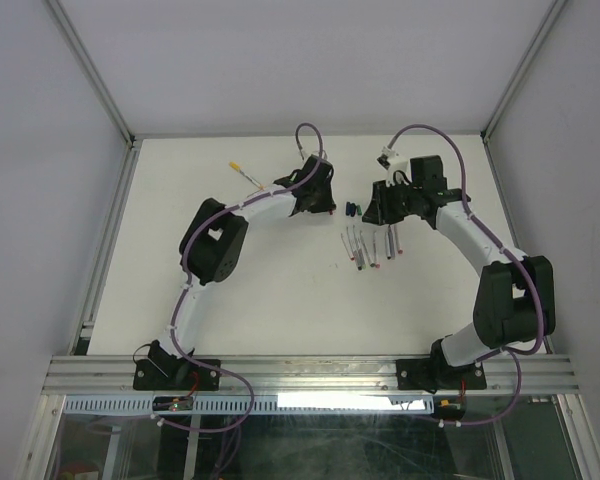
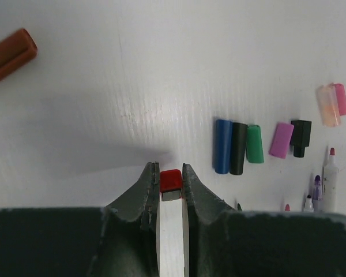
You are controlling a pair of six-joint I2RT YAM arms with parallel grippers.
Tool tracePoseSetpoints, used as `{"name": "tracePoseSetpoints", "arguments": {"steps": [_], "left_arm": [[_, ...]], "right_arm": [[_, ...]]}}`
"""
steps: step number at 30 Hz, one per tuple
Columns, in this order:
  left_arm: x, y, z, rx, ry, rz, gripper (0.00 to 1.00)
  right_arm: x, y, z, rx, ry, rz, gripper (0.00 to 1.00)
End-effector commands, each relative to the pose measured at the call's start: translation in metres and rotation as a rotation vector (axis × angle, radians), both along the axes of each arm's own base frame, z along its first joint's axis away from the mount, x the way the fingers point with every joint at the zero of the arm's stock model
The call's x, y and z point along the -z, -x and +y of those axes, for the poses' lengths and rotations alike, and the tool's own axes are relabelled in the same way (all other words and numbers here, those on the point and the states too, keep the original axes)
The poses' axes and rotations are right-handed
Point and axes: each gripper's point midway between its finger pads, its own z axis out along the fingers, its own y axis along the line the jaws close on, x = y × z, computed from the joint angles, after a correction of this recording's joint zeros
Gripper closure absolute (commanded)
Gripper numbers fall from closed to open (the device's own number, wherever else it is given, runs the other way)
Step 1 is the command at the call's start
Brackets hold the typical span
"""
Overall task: Open the pen caps
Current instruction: Place the pen cap at the center of the board.
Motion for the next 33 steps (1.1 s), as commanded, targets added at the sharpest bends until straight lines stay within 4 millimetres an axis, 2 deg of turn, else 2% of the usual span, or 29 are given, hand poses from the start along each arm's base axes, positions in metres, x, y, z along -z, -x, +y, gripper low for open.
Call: {"name": "tracePoseSetpoints", "arguments": {"steps": [1, 7, 13, 21, 28, 33], "left_arm": [[-0.009, -0.006, -0.001, 0.041, -0.084, -0.020, 0.94], [-0.008, -0.005, -0.011, 0.076, -0.060, -0.007, 0.87], [-0.012, -0.004, -0.018, 0.101, -0.034, -0.003, 0.75], [-0.026, -0.003, -0.021, 0.120, -0.012, -0.018, 0.68], [-0.069, -0.003, -0.028, 0.157, 0.052, -0.102, 0.64], [-0.105, 0.002, -0.019, 0.166, 0.092, -0.203, 0.59]], "right_arm": [[-0.039, -0.009, 0.002, -0.021, -0.048, -0.109, 0.67], [-0.041, -0.010, -0.001, -0.013, -0.053, -0.112, 0.67], [-0.040, -0.010, -0.003, -0.006, -0.055, -0.108, 0.67], [-0.039, -0.011, -0.005, -0.001, -0.059, -0.105, 0.67], [-0.041, -0.011, -0.006, -0.002, -0.069, -0.107, 0.67], [-0.045, -0.009, -0.006, -0.010, -0.080, -0.113, 0.67]]}}
